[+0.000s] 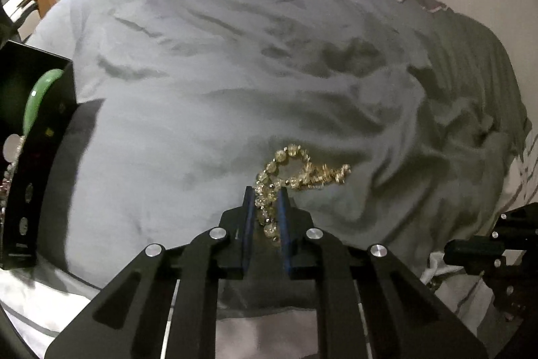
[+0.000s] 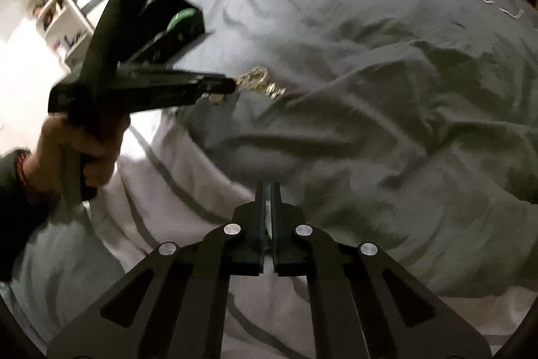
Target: Organize jewelry
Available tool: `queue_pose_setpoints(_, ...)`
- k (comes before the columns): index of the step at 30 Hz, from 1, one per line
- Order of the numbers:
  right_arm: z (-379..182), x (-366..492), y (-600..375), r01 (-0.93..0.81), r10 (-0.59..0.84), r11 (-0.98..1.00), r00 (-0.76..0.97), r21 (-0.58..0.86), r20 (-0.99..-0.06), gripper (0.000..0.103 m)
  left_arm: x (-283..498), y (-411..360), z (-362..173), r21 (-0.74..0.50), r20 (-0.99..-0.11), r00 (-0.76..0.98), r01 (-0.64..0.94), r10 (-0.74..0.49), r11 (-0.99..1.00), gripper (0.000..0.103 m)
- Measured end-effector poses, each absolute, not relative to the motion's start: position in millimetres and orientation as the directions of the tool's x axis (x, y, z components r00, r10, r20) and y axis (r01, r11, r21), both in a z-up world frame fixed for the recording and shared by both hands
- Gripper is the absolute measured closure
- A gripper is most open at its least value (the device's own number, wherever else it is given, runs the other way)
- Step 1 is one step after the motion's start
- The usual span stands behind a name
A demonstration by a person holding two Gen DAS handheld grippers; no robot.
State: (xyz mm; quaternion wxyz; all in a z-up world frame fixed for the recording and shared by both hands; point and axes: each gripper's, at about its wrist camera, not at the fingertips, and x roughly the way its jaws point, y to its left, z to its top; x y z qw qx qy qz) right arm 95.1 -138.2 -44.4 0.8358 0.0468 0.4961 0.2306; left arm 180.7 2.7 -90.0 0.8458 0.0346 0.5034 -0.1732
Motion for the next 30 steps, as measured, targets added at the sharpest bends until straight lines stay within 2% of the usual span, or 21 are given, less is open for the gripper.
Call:
queue_pose_setpoints(2, -44, 95, -141, -0.327, 0.429, 0.893, 0.416, 0.308, -0.802, 0.099, 180, 5, -86, -0.118, -0.853, 0.451, 0.325, -0.263, 0.938, 0.096)
queue_pose_setpoints(17, -41, 99, -156, -0.261, 0.422, 0.905, 0.466, 0.335, -0.777, 0.099, 182, 15, -64, -0.162, -0.804, 0.515, 0.293, -0.298, 0.942, 0.095)
queue_pose_setpoints(26, -39, 99, -158, -0.252, 0.428, 0.904, 0.483, 0.346, -0.764, 0.099, 181, 15, -61, -0.144, -0.794, 0.538, 0.289, -0.285, 0.946, 0.095)
queue_pose_setpoints(30, -31, 97, -164, -0.244, 0.442, 0.897, 0.522, 0.369, -0.730, 0.099, 181, 21, -54, -0.159, -0.772, 0.563, 0.278, -0.295, 0.947, 0.095)
